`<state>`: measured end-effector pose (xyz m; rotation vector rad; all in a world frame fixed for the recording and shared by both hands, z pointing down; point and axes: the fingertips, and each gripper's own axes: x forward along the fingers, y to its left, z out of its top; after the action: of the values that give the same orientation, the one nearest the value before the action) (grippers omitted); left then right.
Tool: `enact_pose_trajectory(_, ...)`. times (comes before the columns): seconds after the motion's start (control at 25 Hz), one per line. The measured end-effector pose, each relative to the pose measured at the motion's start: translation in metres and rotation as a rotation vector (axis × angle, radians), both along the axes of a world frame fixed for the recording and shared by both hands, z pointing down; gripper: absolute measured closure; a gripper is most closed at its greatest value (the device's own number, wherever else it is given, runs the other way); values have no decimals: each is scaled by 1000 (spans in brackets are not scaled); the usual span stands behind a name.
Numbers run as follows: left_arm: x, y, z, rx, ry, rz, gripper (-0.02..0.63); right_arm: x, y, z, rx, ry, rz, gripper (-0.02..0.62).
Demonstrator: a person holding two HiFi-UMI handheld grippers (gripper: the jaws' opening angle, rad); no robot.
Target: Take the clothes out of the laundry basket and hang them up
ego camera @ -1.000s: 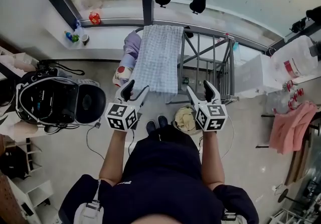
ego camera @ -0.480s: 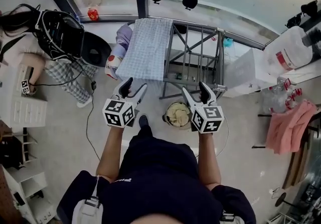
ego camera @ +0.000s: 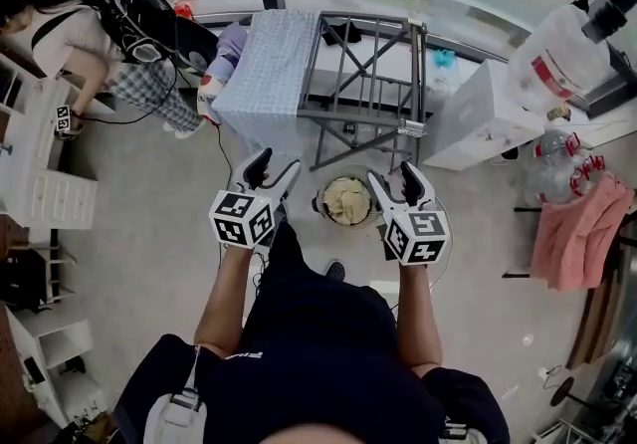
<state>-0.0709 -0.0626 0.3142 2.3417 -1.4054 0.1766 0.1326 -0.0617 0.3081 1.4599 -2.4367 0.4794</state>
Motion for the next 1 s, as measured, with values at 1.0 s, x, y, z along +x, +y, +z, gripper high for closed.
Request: enact_pose_trajectory(1.0, 59, 69, 53, -125, 23, 160, 333, 15, 78, 67, -166, 21, 46, 282)
